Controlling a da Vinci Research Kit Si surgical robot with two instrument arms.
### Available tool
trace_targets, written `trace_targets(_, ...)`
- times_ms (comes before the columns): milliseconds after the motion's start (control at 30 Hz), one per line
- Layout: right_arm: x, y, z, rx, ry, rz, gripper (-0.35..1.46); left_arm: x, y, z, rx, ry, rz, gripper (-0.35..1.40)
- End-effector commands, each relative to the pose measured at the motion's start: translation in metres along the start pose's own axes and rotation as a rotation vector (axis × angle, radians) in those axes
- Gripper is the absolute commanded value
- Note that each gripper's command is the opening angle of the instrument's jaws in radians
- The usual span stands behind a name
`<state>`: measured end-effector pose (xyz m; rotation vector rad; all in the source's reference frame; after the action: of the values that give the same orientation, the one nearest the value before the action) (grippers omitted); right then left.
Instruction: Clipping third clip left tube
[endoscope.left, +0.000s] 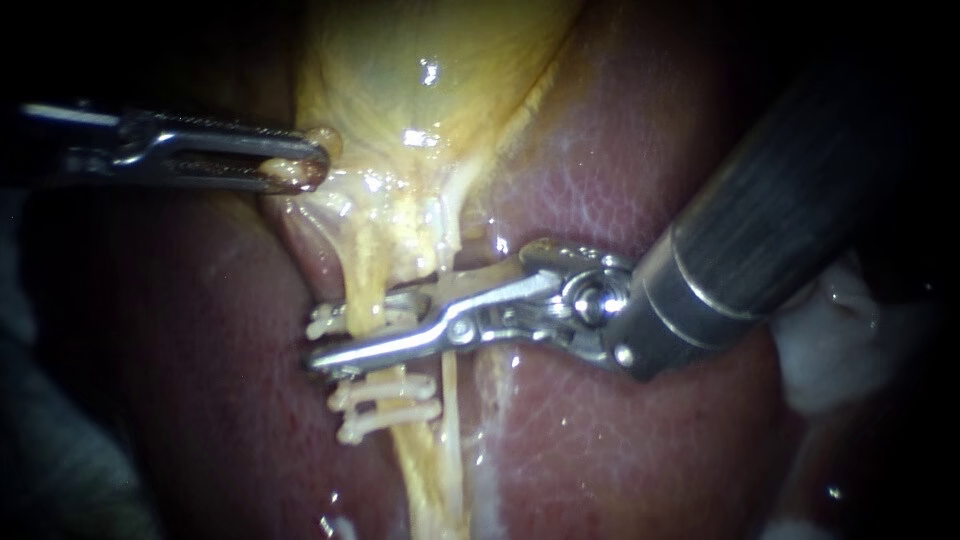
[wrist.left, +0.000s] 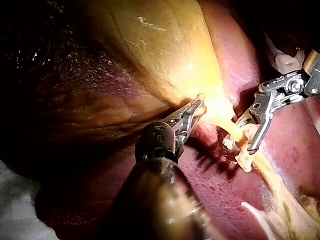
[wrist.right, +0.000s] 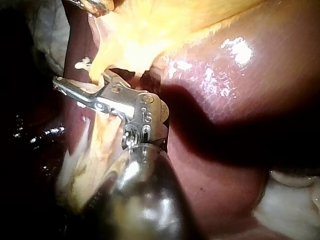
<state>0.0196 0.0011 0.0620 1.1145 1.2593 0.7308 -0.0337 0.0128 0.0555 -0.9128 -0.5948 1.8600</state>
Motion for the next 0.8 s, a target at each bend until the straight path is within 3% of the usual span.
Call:
trace_targets(33,0.0002,-0.0001,-0.0001,0.001,-0.001,0.002,0.37,0.0,0.0,0.0,-0.001,0.0,0.0,-0.35)
trace_targets(333,0.0011,-0.0003,-0.0004,-0.018,0.018,0.007,0.19,0.0,0.0,0.0,-0.001,0.0,0.0,-0.35)
trace_targets(533,0.0012,-0.0002,-0.0005,-0.049,0.044,0.036,-0.02,0.0,0.0,0.0,0.0,0.0,0.0,-0.35)
trace_targets(800,0.0011,-0.0001,-0.0009,-0.048,0.046,0.089,-0.35,0.0,0.0,0.0,0.0,0.0,0.0,-0.35)
